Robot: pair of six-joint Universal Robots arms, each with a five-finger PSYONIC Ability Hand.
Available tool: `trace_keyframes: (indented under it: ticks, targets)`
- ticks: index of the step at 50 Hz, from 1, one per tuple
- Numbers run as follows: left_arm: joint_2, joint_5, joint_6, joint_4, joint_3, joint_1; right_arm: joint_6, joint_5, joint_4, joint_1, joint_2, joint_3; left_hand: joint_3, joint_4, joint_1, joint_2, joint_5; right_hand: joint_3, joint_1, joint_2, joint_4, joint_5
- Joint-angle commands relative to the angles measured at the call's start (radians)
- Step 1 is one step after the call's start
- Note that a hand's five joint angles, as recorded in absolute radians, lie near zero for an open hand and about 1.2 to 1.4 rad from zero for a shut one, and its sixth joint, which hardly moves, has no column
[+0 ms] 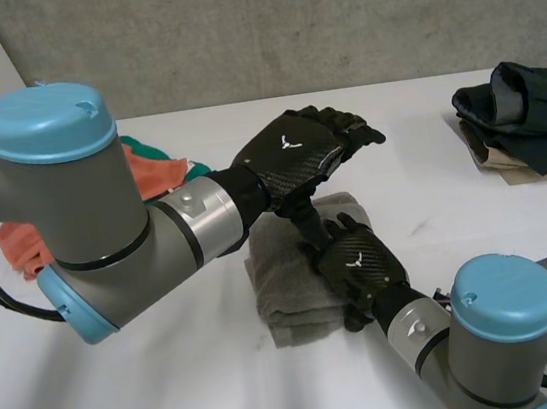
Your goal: Fold the laundry.
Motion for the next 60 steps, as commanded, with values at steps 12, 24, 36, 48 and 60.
trace_keyframes:
  ticks: [12, 24, 36, 48, 60]
  targets:
    - [0.008, -0.004, -0.001, 0.004, -0.003, 0.002, -0.014, -0.009, -0.043, -0.003, 0.080, -0.113, 0.060, 0.062, 0.071, 0.058, 0.046, 0.592, 0.594, 0.595, 0.594, 0.586]
    - [0.014, -0.002, -0.002, 0.005, 0.001, 0.005, -0.009, -0.009, -0.034, -0.004, 0.120, -0.185, 0.060, 0.062, 0.071, 0.058, 0.046, 0.331, 0.334, 0.334, 0.333, 0.325]
    - [0.017, -0.009, -0.002, 0.041, 0.003, 0.006, -0.011, -0.009, -0.049, -0.069, 0.069, -0.209, 0.048, 0.050, 0.059, 0.046, 0.035, 1.146, 1.149, 1.149, 1.148, 1.140]
    - [0.102, -0.091, -0.053, 0.139, 0.003, 0.022, 0.032, -0.216, -0.066, -0.329, -0.017, -0.450, 0.042, 0.044, 0.053, 0.040, 0.029, 1.146, 1.149, 1.149, 1.148, 1.140]
    - [0.106, -0.084, -0.093, 0.144, -0.006, 0.026, 0.460, -0.282, -0.377, -0.707, 0.117, -0.734, 0.042, 0.044, 0.053, 0.040, 0.029, 1.146, 1.149, 1.149, 1.148, 1.140]
